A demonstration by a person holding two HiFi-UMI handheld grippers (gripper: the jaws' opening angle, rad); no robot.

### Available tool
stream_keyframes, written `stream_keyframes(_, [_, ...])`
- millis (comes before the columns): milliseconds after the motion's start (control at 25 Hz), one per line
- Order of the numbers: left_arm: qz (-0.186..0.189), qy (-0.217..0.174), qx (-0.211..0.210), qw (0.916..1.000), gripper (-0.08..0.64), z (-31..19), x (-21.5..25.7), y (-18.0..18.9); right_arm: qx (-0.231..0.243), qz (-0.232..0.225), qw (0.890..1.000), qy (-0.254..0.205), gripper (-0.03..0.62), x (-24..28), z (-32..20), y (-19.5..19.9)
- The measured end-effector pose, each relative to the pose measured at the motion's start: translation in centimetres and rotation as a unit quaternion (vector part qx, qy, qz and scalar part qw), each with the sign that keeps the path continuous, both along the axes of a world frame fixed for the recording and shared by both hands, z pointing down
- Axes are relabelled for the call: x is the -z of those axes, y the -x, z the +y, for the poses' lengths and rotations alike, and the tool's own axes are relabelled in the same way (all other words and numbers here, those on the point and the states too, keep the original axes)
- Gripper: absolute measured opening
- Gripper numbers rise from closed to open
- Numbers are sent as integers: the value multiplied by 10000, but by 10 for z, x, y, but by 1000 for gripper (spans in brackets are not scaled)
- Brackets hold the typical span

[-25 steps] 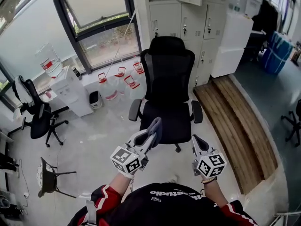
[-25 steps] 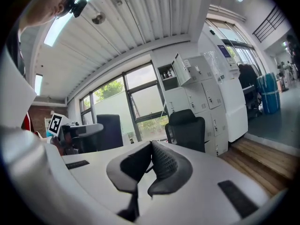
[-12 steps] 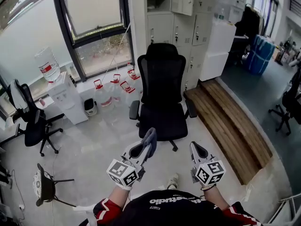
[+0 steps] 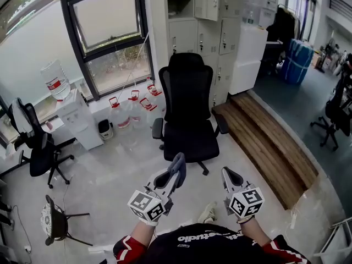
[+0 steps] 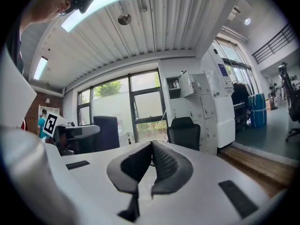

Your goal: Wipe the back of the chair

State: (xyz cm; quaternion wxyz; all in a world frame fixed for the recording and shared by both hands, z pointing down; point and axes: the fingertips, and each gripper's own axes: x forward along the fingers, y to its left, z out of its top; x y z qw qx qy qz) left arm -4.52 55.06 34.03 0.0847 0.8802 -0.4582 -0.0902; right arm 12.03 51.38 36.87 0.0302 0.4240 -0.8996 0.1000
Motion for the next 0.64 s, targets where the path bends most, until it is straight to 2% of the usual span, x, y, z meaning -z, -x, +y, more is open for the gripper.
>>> stream_keyframes(240, [29,-16,-77,10000,57,13,0,0,57,26,10000,-41,8,5,20,6])
stream_keyframes(640, [75,5,-50,10000,57,16,8,0,117,137,9998,-35,8,13,25,8])
